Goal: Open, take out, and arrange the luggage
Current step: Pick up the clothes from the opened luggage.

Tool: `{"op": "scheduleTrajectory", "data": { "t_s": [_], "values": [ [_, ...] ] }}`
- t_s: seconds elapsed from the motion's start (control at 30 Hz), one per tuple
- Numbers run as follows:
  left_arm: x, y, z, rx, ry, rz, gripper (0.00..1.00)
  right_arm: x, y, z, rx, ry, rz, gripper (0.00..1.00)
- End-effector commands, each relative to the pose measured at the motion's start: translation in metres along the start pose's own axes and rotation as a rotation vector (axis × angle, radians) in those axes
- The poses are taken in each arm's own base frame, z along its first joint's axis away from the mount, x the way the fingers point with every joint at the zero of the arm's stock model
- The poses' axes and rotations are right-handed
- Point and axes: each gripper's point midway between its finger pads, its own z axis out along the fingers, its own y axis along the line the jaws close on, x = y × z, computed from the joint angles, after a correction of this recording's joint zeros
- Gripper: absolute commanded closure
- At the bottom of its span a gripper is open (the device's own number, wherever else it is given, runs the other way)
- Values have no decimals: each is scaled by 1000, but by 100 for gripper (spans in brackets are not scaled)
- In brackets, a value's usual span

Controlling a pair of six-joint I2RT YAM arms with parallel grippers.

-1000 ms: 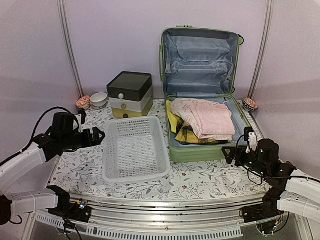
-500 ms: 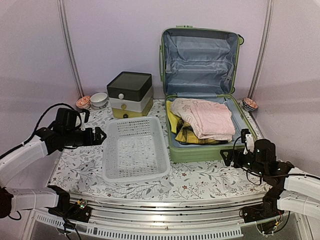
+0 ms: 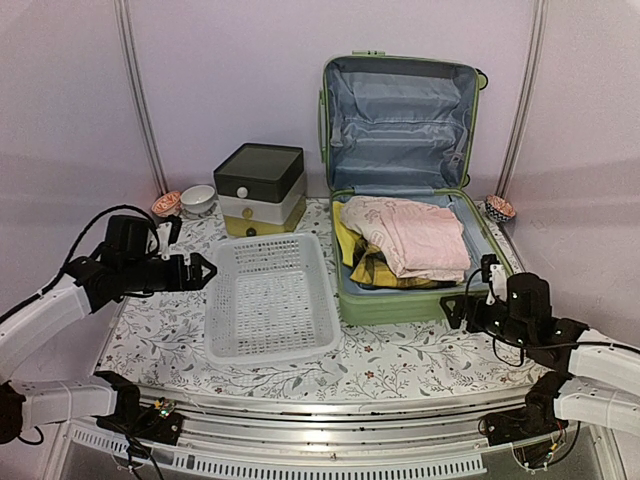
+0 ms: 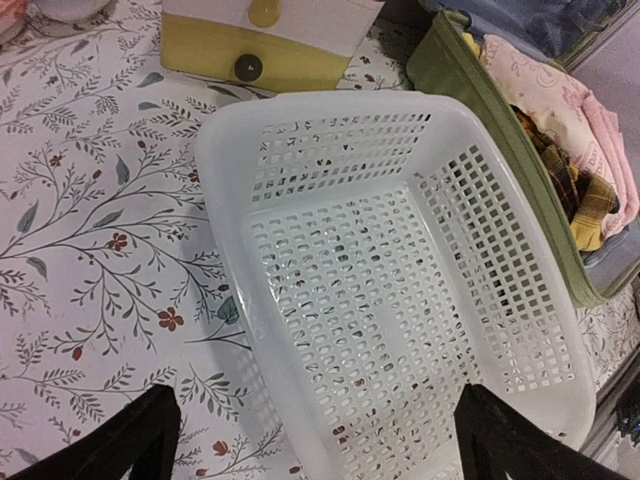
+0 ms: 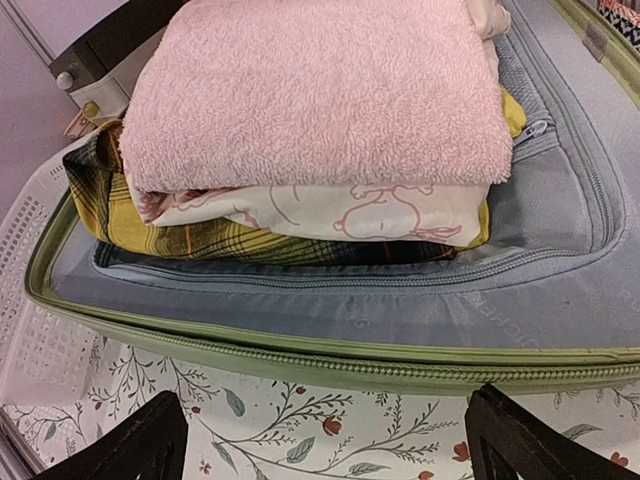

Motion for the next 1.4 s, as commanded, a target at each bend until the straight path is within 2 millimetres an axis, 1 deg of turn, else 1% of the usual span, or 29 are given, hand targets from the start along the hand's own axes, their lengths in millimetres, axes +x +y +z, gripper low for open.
{"op": "scheduleTrajectory", "data": {
  "t_s": [0.0, 0.13, 0.23, 0.33, 0.37, 0.4, 0.43, 0.53, 0.7, 0.73, 0.8, 0.83, 0.87, 0.9, 0.97, 1.03, 1.23, 1.37],
  "values": [
    [-3, -7, -2, 40, -16, 11, 2, -38, 19, -12, -50, -61, 14, 1],
    [-3, -7, -5, 36, -22, 4, 2, -60, 39, -21, -107, -43, 0, 1],
    [-6, -9, -8, 46, -42, -2, 2, -78, 42, -25, -81, -41, -2, 1],
    [-9, -17, -10, 89, -52, -22, 2, -101, 47, -29, -54, -52, -8, 1],
    [-11, -23, -11, 117, -55, -30, 2, -114, 50, -31, -47, -65, -14, 1],
    [-13, -27, -11, 143, -57, -40, 2, -122, 51, -31, -28, -63, -25, 1],
    [-16, -32, -11, 167, -61, -50, 2, -123, 49, -26, 3, -30, -36, 1],
    [-25, -46, -12, 239, -73, -72, 3, -134, 54, -12, 41, 41, -72, 1],
    [-45, -70, -18, 357, -111, -82, 5, -138, 61, 18, 85, 177, -121, 0],
    [-47, -74, -19, 373, -116, -79, 5, -138, 65, 22, 73, 199, -137, 2],
    [-52, -79, -20, 397, -122, -72, 5, -137, 74, 28, 34, 233, -175, 8],
    [-53, -81, -20, 406, -121, -71, 5, -131, 75, 31, 21, 259, -204, 10],
    [-53, -83, -19, 415, -115, -72, 5, -133, 80, 33, 4, 268, -217, 10],
    [-54, -86, -19, 426, -115, -70, 5, -133, 83, 35, -1, 287, -232, 13],
    [-53, -92, -18, 444, -104, -70, 6, -129, 84, 42, 8, 321, -243, 21],
    [-52, -96, -18, 454, -98, -73, 6, -125, 88, 48, 23, 347, -253, 25],
    [-45, -101, -21, 466, -104, -75, 6, -122, 97, 73, 93, 367, -267, 29],
    [-41, -103, -24, 483, -112, -89, 7, -122, 95, 89, 146, 370, -264, 29]
  ]
}}
